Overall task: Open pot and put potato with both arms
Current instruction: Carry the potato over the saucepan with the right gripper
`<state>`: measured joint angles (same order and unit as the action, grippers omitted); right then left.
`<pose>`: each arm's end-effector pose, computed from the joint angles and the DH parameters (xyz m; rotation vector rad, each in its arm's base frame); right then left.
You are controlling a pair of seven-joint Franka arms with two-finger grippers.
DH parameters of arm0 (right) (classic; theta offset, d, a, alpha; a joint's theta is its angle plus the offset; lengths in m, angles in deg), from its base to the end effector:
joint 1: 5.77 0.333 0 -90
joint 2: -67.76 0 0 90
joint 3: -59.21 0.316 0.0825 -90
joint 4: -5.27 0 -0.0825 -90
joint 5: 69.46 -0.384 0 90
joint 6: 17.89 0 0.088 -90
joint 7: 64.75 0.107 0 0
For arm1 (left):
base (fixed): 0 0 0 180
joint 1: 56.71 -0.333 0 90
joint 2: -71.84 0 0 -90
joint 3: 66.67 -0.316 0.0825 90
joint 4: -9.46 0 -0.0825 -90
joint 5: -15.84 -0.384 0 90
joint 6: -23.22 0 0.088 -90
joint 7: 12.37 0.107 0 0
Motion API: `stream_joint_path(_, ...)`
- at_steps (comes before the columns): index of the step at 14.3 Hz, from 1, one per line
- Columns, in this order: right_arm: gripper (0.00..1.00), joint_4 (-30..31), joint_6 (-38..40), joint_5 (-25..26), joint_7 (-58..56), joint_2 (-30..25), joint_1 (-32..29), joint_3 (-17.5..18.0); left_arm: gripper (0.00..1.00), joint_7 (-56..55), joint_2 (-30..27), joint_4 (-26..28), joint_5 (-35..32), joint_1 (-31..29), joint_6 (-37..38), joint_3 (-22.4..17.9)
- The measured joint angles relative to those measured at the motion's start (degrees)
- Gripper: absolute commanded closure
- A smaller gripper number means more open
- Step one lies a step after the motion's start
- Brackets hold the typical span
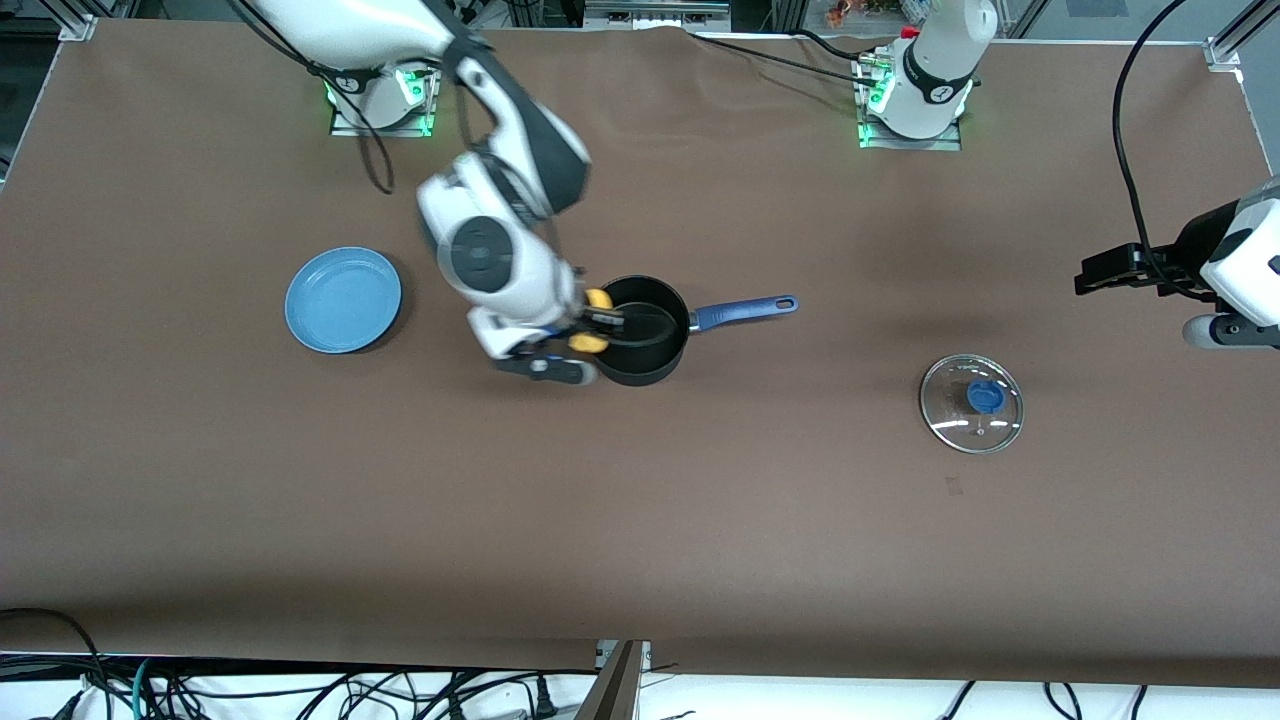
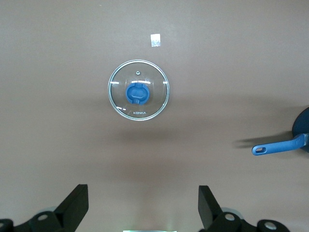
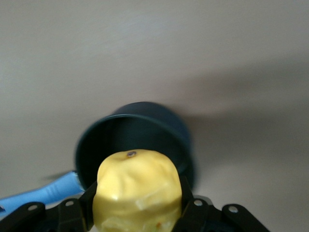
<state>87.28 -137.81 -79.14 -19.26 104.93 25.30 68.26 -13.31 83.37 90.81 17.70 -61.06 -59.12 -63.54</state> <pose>0.5607 0.4550 0.3197 -2.9269 0.3080 0.2228 0.5984 0.0121 0.5682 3.0842 0.0562 -0.2839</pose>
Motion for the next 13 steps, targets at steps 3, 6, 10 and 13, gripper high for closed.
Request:
stream_joint_path(3, 0.65, -0.75, -5.38, 4.47, 3.16, 5.60, 4.00, -0.17, 0.00, -0.96, 0.01, -0.02, 0.00, 0.01, 0.00, 0.00)
stream_joint_path(6, 0.65, -0.96, -7.73, 8.28, 4.51, 9.19, 5.08, -0.25, 0.00, -1.19, 0.03, -0.02, 0.00, 0.01, 0.00, -0.01)
stream_joint_path(10, 0.00, -1.02, -7.96, 9.47, 4.64, 10.69, 5.28, -0.31, 0.00, -1.20, 0.05, -0.02, 0.00, 0.01, 0.00, -0.01)
stream_joint_path(13, 0.00, -1.09, -8.02, 9.63, 4.64, 11.09, 5.52, -0.31, 0.00, -1.20, 0.05, -0.02, 0.00, 0.01, 0.00, -0.02)
